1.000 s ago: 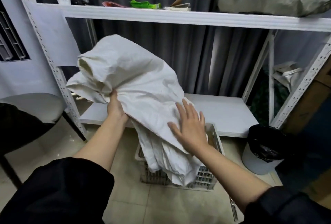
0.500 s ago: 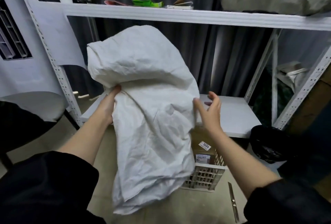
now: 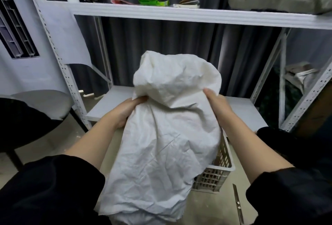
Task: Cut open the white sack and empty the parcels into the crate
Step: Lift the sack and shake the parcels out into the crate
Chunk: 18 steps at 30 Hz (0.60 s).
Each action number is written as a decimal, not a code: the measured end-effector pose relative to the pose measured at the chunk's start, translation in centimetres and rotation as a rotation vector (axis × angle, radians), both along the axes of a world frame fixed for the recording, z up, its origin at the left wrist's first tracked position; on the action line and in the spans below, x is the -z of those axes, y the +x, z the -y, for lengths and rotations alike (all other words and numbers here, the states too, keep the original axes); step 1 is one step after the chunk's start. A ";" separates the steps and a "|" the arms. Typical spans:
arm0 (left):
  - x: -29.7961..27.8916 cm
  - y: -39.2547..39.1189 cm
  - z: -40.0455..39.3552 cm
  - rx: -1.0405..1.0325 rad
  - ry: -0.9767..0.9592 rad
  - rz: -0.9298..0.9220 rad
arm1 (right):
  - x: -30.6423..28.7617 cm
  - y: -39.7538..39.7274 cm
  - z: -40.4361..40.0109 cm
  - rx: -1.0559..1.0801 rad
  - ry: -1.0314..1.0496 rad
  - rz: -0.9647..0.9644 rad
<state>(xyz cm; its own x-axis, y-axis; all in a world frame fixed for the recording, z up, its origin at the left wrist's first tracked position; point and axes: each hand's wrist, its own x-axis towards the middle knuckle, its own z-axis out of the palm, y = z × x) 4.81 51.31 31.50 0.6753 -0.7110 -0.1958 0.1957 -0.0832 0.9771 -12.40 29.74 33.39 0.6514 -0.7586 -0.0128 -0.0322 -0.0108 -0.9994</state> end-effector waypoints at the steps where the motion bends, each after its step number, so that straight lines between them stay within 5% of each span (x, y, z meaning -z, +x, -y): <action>1: 0.1 0.0 0.0 0.002 0.012 0.017 | 0.1 0.0 0.3 0.062 0.018 -0.029; 6: 1.0 0.4 -0.4 -0.015 0.010 -0.018 | 1.1 0.1 2.4 0.005 0.441 -0.063; 8: 1.0 0.4 -0.6 -0.018 0.051 -0.044 | 1.0 -0.5 3.0 -0.102 0.424 -0.130; 10: 1.0 0.4 -0.5 -0.040 0.097 -0.018 | 0.4 -0.6 3.0 -0.086 0.235 -0.199; 13: 0.7 -0.3 0.5 -0.015 0.108 0.157 | -1.4 0.2 2.9 0.296 -0.562 -0.086; 15: 0.4 -1.1 1.2 0.042 0.104 0.293 | -3.7 1.3 2.6 0.058 -0.875 -0.022; 18: -0.5 -2.2 1.9 0.126 0.159 0.420 | -5.8 2.4 2.2 -0.298 -0.903 -0.242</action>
